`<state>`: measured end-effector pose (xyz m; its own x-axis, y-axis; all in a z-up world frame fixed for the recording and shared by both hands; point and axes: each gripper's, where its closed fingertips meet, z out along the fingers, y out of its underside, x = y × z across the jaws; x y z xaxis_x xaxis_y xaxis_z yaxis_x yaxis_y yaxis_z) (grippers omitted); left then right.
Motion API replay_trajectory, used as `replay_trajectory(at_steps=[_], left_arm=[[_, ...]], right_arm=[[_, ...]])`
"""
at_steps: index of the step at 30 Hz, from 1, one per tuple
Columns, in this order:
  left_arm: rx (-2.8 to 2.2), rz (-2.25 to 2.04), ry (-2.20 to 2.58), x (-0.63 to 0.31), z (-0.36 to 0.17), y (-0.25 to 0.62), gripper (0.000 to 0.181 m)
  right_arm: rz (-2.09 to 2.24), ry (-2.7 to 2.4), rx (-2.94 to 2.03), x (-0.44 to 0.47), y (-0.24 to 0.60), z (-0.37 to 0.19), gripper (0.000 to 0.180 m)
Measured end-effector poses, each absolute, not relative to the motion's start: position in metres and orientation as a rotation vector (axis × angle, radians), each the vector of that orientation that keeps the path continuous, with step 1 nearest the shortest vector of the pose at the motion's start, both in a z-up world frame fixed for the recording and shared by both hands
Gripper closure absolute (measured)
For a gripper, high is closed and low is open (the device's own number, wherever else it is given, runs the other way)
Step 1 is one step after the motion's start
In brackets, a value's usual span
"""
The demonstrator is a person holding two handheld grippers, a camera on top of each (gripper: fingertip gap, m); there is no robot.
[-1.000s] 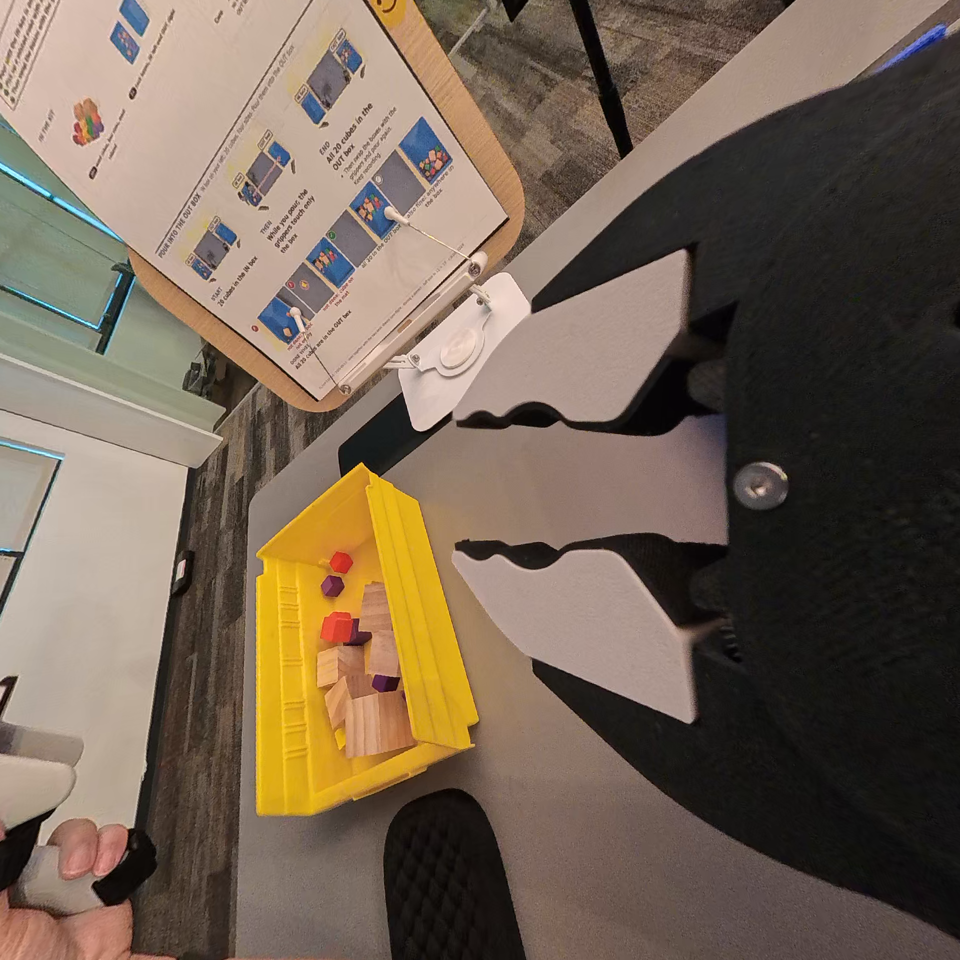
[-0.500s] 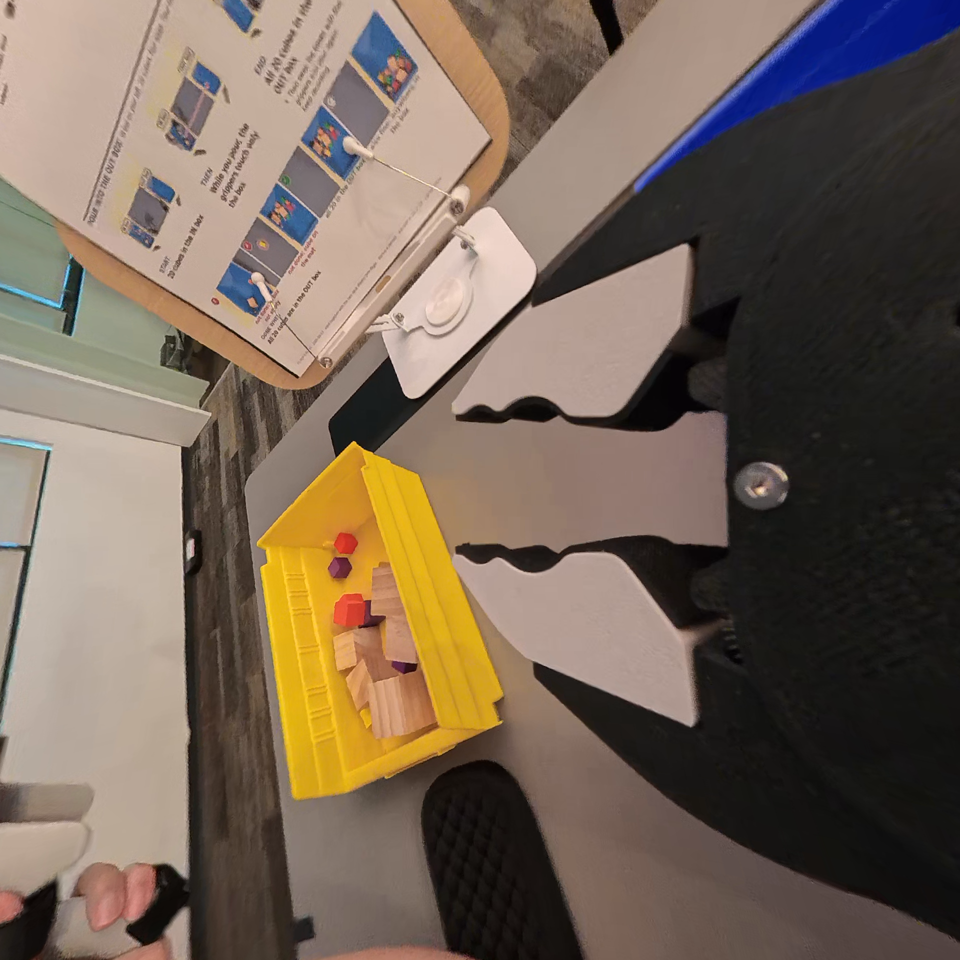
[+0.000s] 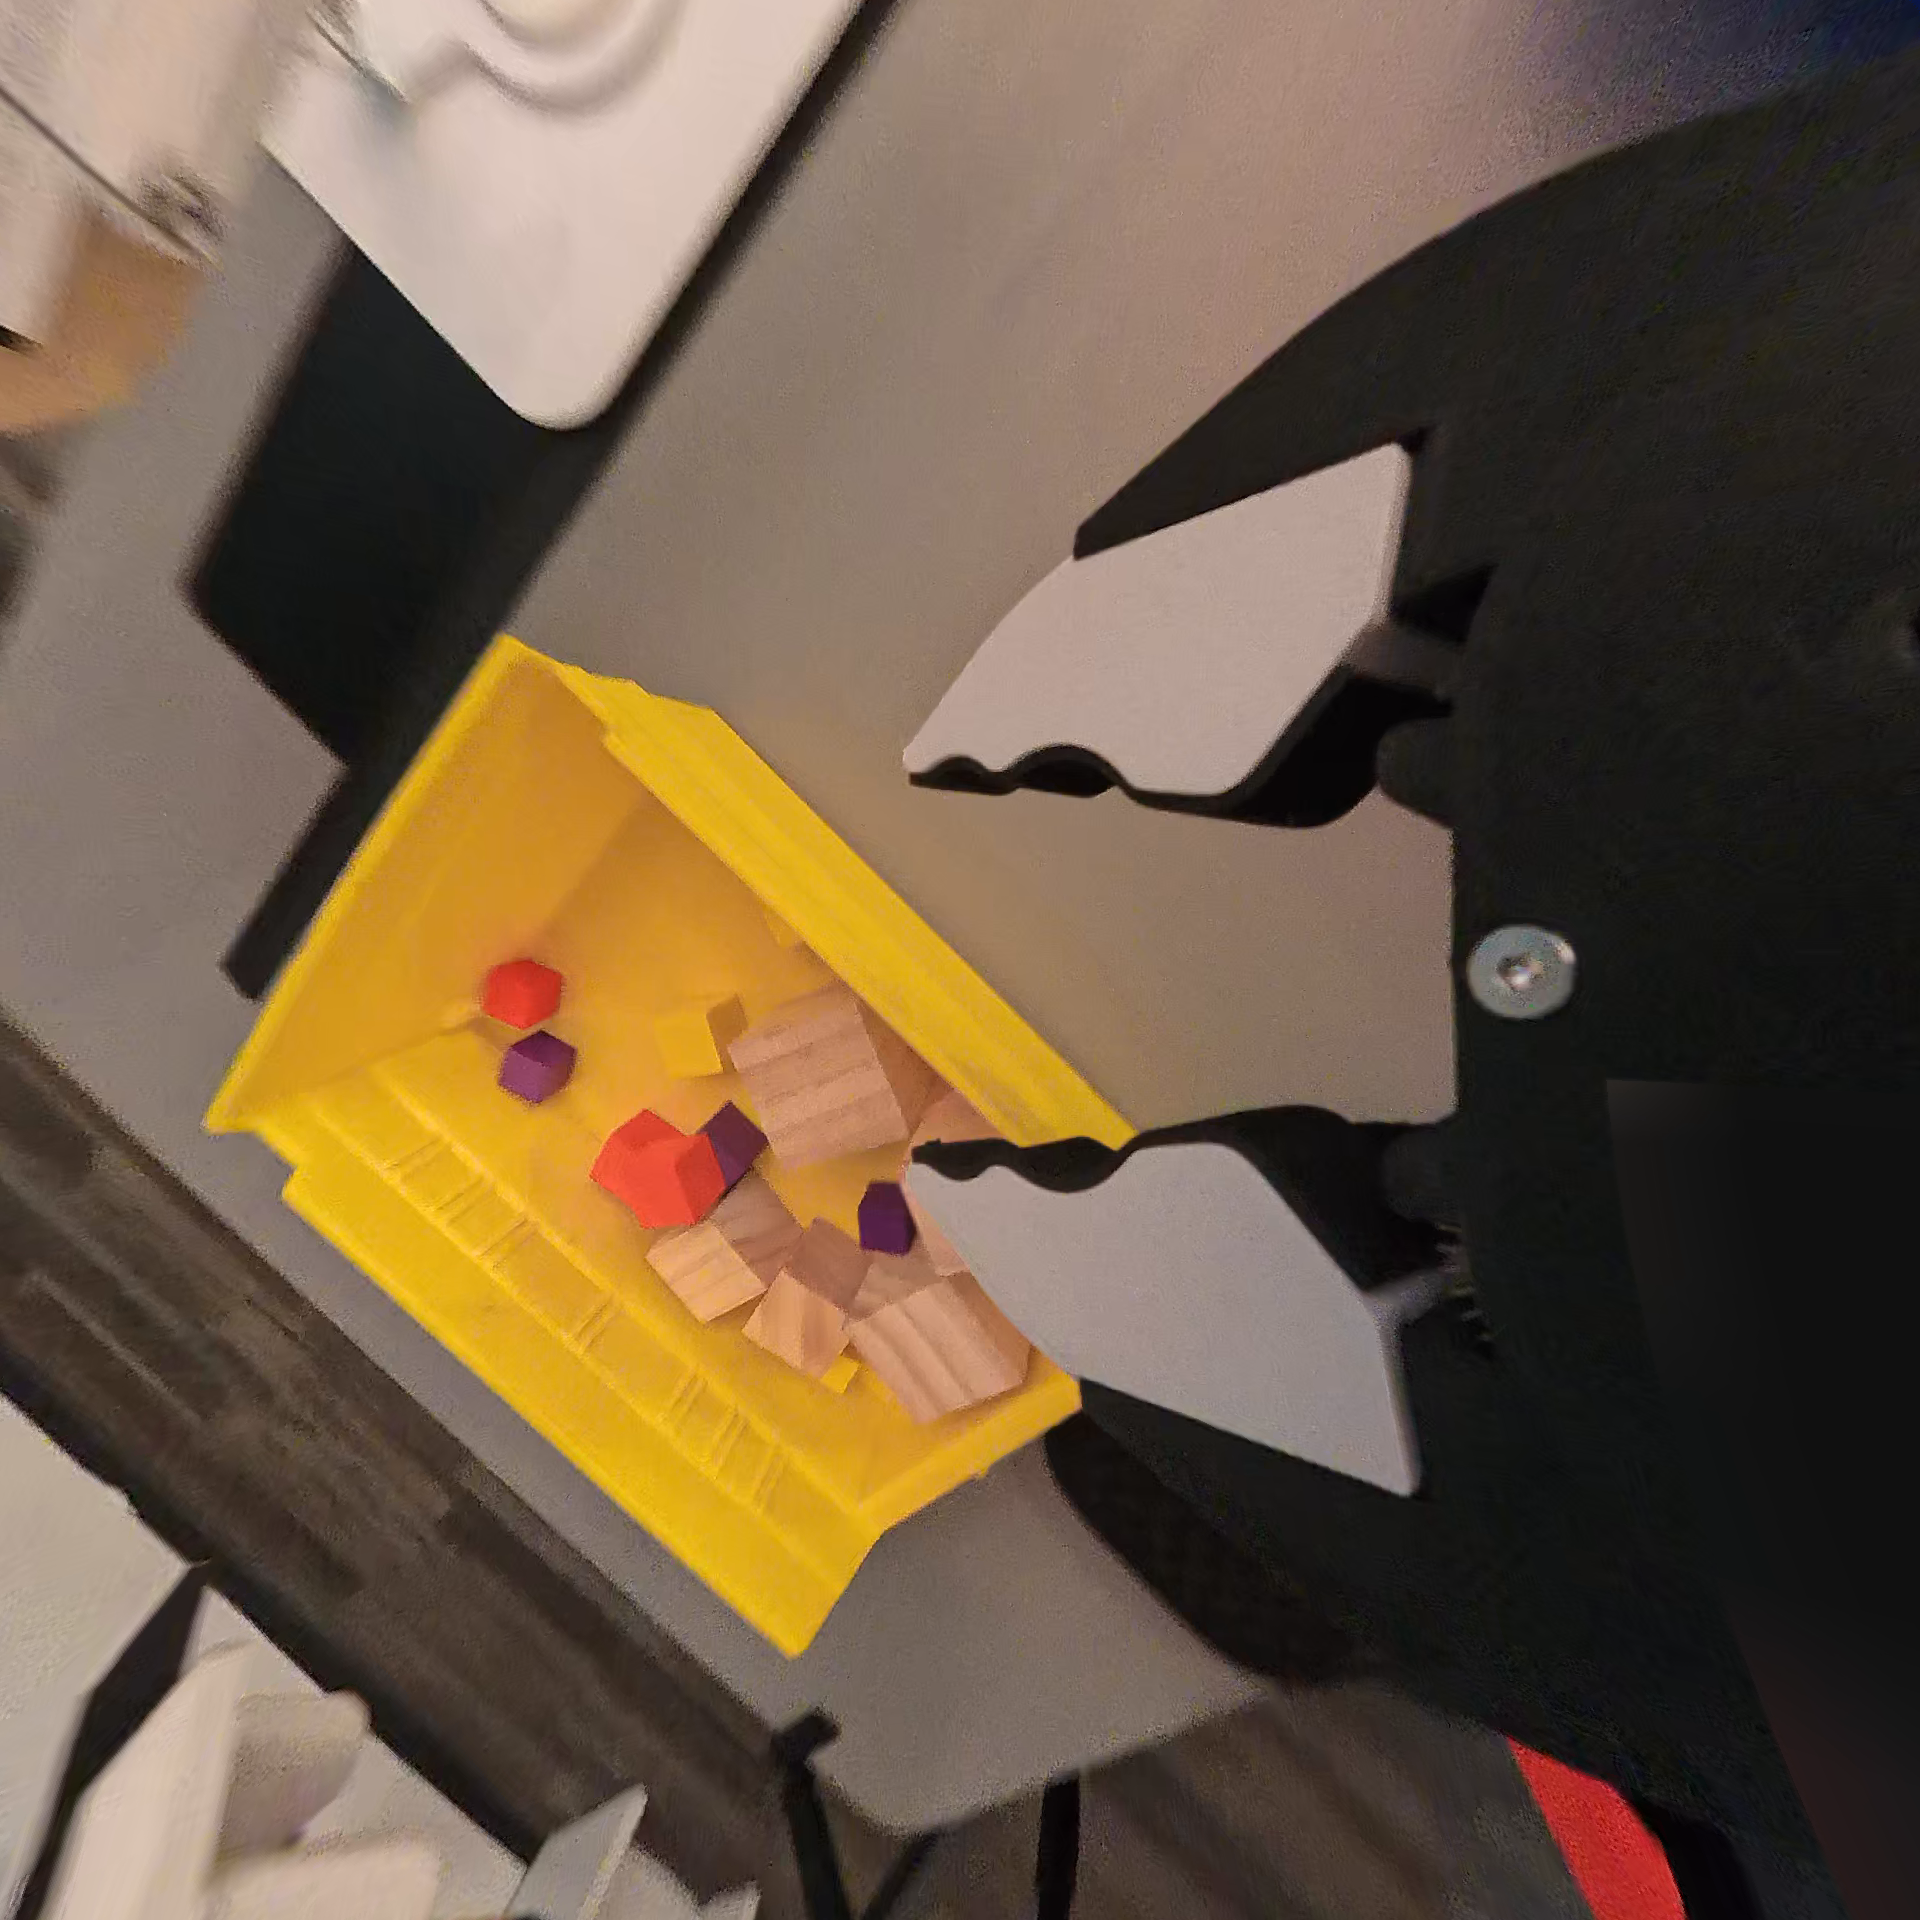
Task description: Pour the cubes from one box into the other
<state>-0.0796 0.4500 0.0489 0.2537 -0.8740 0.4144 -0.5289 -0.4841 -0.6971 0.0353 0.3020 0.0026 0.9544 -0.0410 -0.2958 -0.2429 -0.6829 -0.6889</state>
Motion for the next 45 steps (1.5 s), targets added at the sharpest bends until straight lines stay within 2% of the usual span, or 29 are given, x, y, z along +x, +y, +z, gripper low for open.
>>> replay_trajectory(at_steps=[3, 6, 11, 12, 14, 21, 24, 30, 45], left_arm=[[-2.246, -0.832, 1.240, -0.091, 0.004, 0.489, 0.142], [-2.372, -0.608, 1.294, -0.099, -0.031, 0.501, 0.131], [-2.452, -0.152, 1.472, -0.116, -0.075, 0.510, 0.135], [-2.481, -0.137, 1.484, -0.116, -0.081, 0.507, 0.138], [-2.535, -0.132, 1.499, -0.115, -0.089, 0.503, 0.143], [-2.628, -0.109, 1.513, -0.110, -0.097, 0.497, 0.165], [-2.648, -0.124, 1.508, -0.105, -0.100, 0.493, 0.174], [-2.682, -0.139, 1.497, -0.103, -0.108, 0.493, 0.175], [-2.782, -0.199, 1.559, -0.106, -0.109, 0.466, 0.175]], right_arm=[[0.469, 0.365, -2.373, 0.034, 0.325, -0.021, 0.115], [0.485, 0.484, -2.448, 0.038, 0.339, -0.047, 0.115], [0.500, 0.619, -2.642, 0.031, 0.345, -0.087, 0.118], [0.502, 0.624, -2.682, 0.028, 0.345, -0.091, 0.118], [0.525, 0.668, -2.707, 0.023, 0.350, -0.090, 0.136], [0.203, 0.669, -2.911, 0.024, 0.355, -0.111, 0.159], [0.175, 0.710, -2.919, 0.026, 0.356, -0.115, 0.163], [0.331, 0.810, -2.869, 0.023, 0.355, -0.117, 0.167], [0.268, 0.838, -2.972, 0.028, 0.338, -0.126, 0.176]])
